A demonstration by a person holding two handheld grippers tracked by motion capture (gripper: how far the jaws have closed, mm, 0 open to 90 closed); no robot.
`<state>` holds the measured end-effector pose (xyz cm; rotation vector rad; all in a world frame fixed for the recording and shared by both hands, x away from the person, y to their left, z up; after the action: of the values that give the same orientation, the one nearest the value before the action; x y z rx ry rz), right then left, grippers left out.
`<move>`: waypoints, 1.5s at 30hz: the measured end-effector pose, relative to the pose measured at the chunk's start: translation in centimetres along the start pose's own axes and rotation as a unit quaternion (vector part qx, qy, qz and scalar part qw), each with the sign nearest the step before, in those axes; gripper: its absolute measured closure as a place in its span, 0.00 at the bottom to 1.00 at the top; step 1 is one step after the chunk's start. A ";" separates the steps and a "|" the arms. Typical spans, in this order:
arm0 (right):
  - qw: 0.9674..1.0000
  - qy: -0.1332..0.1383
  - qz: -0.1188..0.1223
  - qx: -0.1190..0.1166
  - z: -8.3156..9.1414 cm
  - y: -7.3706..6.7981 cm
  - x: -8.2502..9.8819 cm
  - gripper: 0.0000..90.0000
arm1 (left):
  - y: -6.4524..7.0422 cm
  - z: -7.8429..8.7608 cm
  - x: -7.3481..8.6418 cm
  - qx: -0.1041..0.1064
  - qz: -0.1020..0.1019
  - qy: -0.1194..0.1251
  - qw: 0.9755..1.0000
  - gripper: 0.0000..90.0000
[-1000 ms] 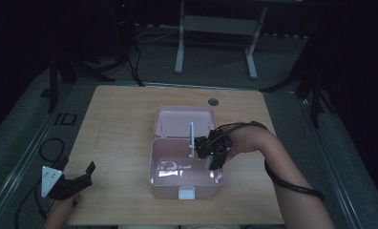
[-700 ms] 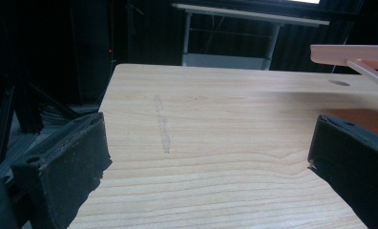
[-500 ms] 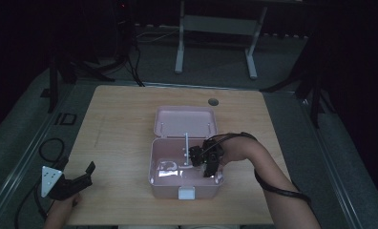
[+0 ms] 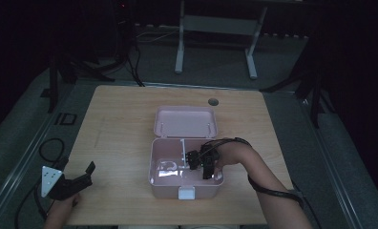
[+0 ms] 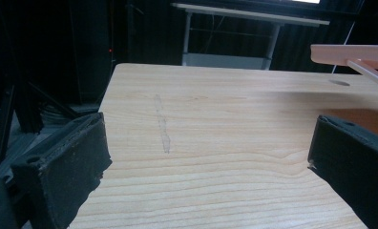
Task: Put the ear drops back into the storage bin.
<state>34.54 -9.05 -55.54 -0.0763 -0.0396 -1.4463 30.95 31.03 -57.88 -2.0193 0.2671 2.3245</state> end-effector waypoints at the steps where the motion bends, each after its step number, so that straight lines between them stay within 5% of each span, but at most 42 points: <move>1: 1.000 -0.002 0.001 0.000 -0.1 0.0 0.0 0.66 | 0.0 0.0 0.0 0.000 0.000 0.000 1.000 0.00; 31: 1.000 -0.024 -0.014 -0.014 -2.5 0.2 -0.1 0.64 | 0.0 0.0 0.0 0.000 -0.001 0.001 1.000 0.00; 45: 1.000 0.013 -0.013 0.009 2.0 -0.2 0.1 0.53 | 0.0 0.0 0.0 0.000 -0.001 0.000 1.000 0.00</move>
<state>34.41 -8.98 -53.57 -0.0430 -0.0333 -1.4720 30.96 30.99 -57.88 -2.0197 0.2636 2.3230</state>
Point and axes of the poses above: each handheld gripper's, and its own axes: z roughly backward along the jaws, x roughly out of its underside, y roughly to its right, the point moved 9 cm from there along -z, roughly forward along the jaws, and after that the axes turned 2 degrees about y, right-handed, at the moved point
